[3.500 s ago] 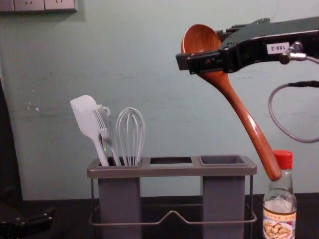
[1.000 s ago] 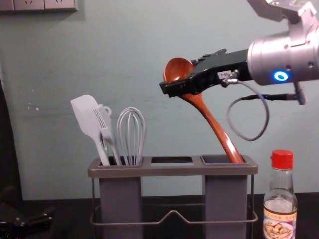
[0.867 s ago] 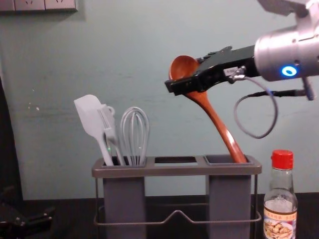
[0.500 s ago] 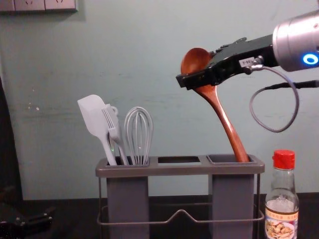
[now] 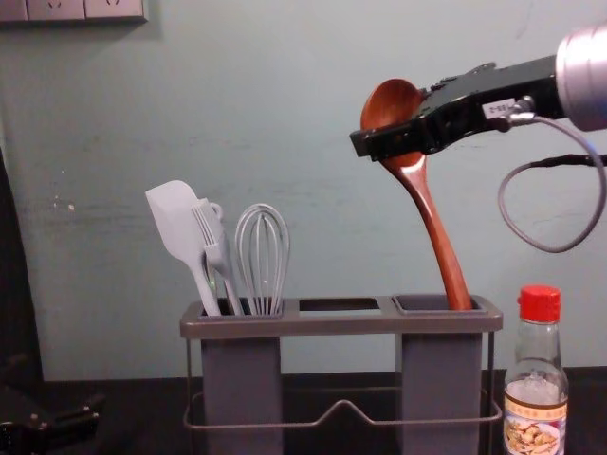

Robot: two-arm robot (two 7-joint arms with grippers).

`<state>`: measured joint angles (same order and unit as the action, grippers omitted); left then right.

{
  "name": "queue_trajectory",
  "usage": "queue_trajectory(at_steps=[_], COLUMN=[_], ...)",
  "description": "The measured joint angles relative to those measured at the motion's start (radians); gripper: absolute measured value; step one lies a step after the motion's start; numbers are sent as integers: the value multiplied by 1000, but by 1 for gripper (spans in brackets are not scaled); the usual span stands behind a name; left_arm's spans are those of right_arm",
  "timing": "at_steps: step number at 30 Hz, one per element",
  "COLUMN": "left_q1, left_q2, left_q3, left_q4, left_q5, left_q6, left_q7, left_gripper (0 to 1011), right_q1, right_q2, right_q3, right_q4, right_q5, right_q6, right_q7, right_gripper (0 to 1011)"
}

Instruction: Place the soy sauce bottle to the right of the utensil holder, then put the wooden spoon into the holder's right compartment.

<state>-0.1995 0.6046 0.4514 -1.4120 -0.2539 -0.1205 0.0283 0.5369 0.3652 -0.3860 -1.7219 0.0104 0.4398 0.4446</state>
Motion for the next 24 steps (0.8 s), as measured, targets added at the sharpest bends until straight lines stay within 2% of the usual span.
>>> queue_trajectory(at_steps=[4, 11, 19, 24], left_q1=[0, 0, 0, 0], left_q2=[0, 0, 0, 0], left_q3=[0, 0, 0, 0], left_q4=[0, 0, 0, 0], left_q5=[0, 0, 0, 0], left_q6=[0, 0, 0, 0], left_q7=[0, 0, 0, 0], left_gripper=[1011, 1012, 1011, 1011], right_q1=[-35, -80, -103, -100], right_q2=[8, 7, -8, -20], right_q3=[22, 47, 54, 44], right_q4=[-26, -24, 15, 45], right_q5=[22, 51, 72, 75], right_q6=[-20, -81, -146, -173], right_q7=[-12, -41, -66, -74], right_gripper=[840, 841, 840, 840])
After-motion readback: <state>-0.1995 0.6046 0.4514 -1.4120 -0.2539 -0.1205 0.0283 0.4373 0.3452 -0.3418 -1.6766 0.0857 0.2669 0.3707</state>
